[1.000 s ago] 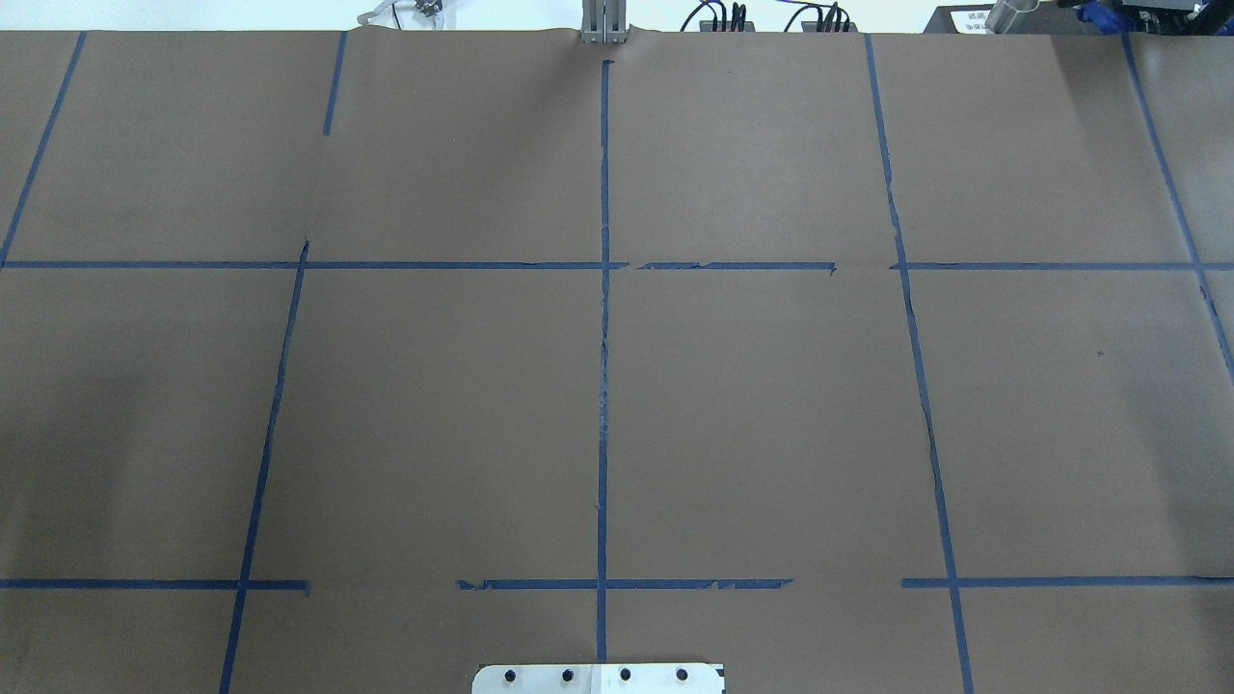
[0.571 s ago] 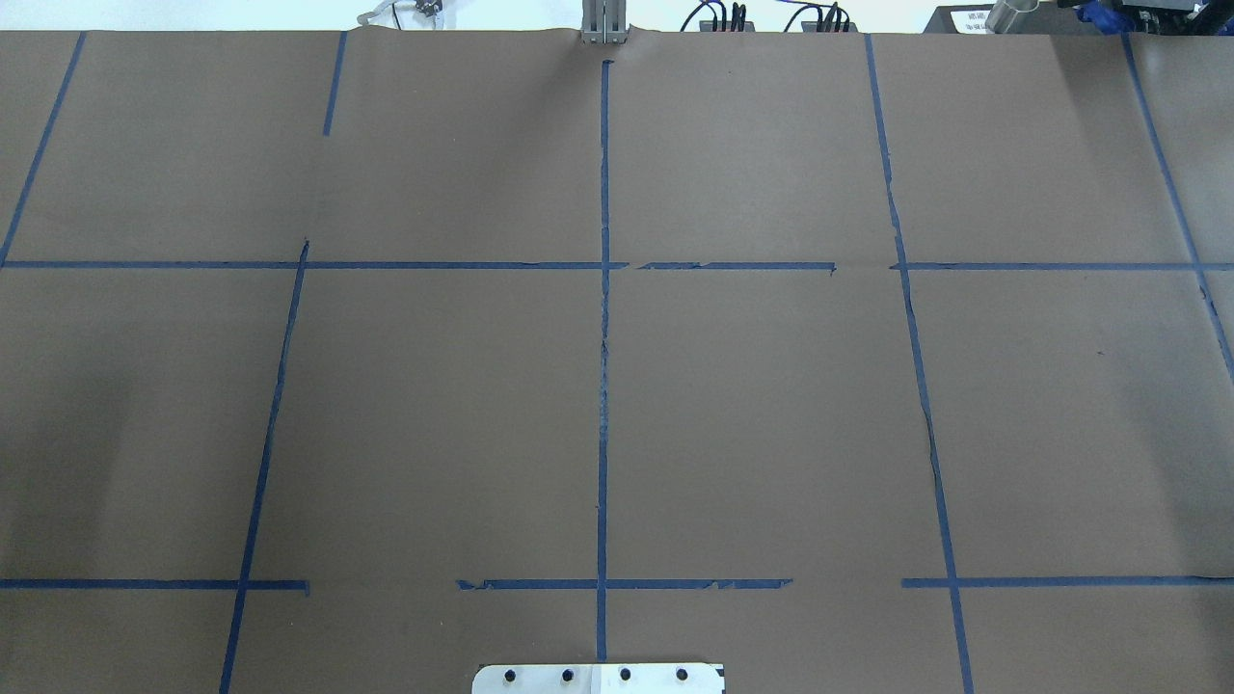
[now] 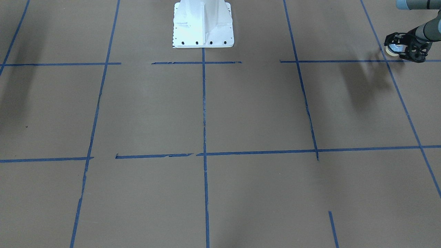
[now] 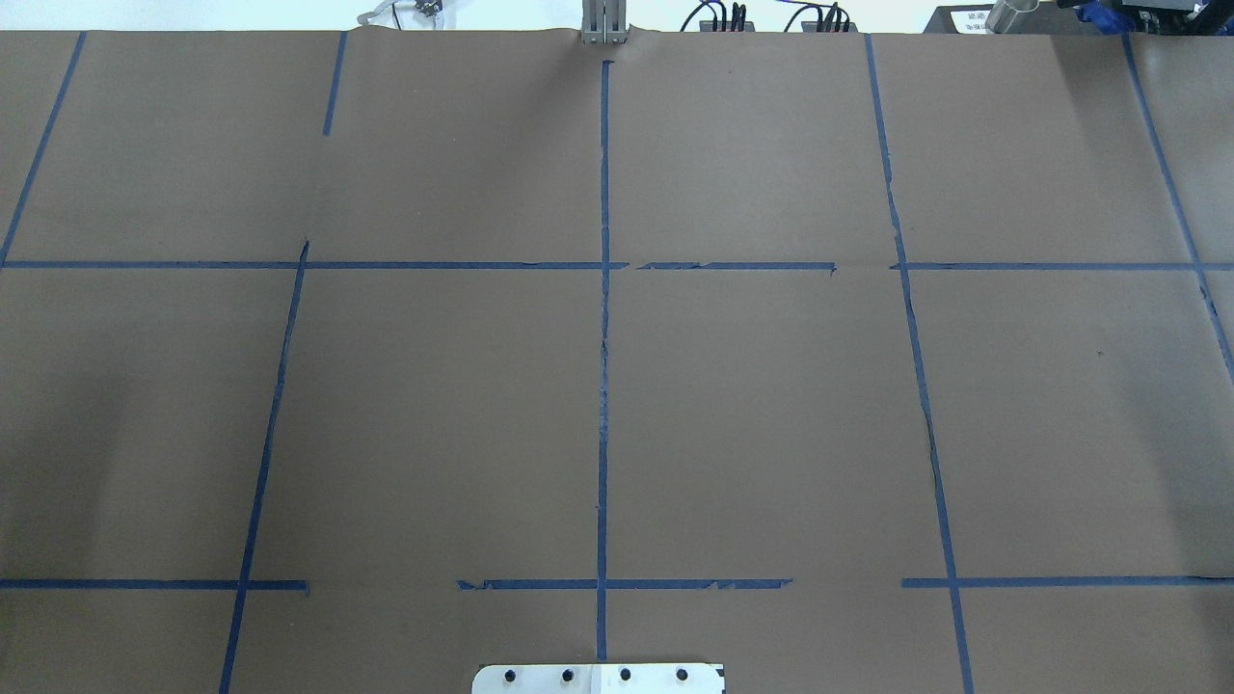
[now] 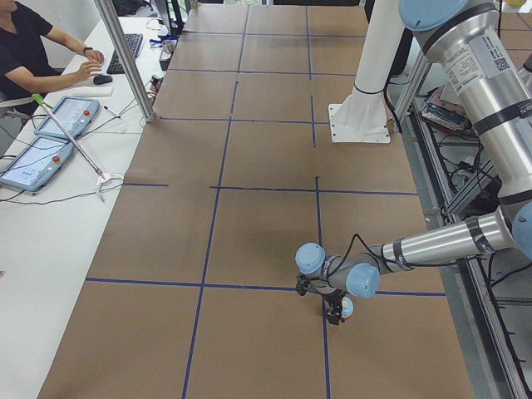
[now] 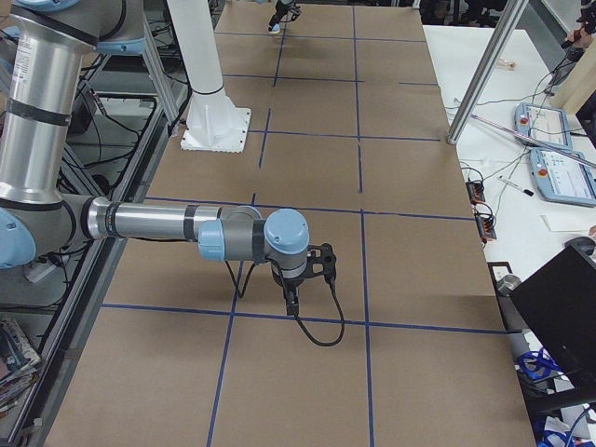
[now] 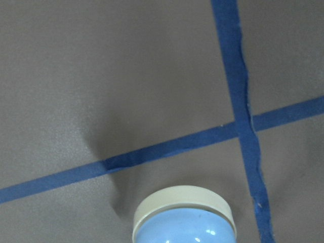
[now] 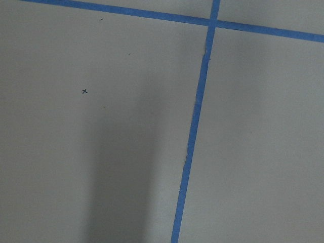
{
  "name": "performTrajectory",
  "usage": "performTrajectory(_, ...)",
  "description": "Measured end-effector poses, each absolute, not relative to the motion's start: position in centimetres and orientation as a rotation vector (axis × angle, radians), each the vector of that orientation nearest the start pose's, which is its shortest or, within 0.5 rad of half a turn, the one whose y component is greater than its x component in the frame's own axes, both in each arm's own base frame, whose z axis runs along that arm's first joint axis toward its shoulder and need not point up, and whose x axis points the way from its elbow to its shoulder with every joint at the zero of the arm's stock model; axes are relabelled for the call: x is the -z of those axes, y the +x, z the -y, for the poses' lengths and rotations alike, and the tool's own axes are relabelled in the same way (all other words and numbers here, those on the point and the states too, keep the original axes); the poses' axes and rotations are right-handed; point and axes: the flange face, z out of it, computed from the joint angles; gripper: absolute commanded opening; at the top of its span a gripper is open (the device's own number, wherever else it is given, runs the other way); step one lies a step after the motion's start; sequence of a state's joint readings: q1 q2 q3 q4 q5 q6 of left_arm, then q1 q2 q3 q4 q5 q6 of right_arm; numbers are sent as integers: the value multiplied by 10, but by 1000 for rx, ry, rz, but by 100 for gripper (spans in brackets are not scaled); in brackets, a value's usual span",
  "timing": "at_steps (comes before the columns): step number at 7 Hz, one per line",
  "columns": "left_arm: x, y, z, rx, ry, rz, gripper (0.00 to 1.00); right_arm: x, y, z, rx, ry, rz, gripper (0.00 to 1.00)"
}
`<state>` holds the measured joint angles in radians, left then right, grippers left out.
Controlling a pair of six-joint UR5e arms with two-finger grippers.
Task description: Place and press bell with both arms
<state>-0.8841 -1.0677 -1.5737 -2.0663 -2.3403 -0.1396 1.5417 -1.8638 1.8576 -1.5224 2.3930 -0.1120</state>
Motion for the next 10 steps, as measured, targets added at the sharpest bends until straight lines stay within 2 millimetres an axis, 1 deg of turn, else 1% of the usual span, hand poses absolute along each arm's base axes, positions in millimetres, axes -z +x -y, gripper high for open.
performTrajectory(1,-798,106,229,-522,-317,-709,59,-635,49,374,151,75,821,100)
performTrajectory(2,-799,108,231,-525,-310,-708,29,-634,49,374,151,76,820,100)
performTrajectory(3,-797,109,233,-529,-297,-711,7,-634,49,374,151,76,820,100)
performTrajectory(4,-792,109,234,-537,-270,-724,0,-634,49,374,152,77,820,100)
performTrajectory(5,-779,109,236,-547,-229,-745,0,-634,49,374,152,77,820,100)
performTrajectory(6,-747,107,239,-533,-177,-774,0,-633,49,374,152,78,820,100)
performTrajectory(7,-697,108,246,-483,-119,-809,0,-633,49,374,152,78,820,100)
performTrajectory(8,-645,117,260,-432,-74,-852,0,-633,49,374,152,79,820,100)
performTrajectory(9,-595,134,282,-389,-46,-896,0,-632,49,374,153,79,820,100)
performTrajectory(10,-547,159,314,-344,-40,-922,0,-632,49,374,153,79,820,100)
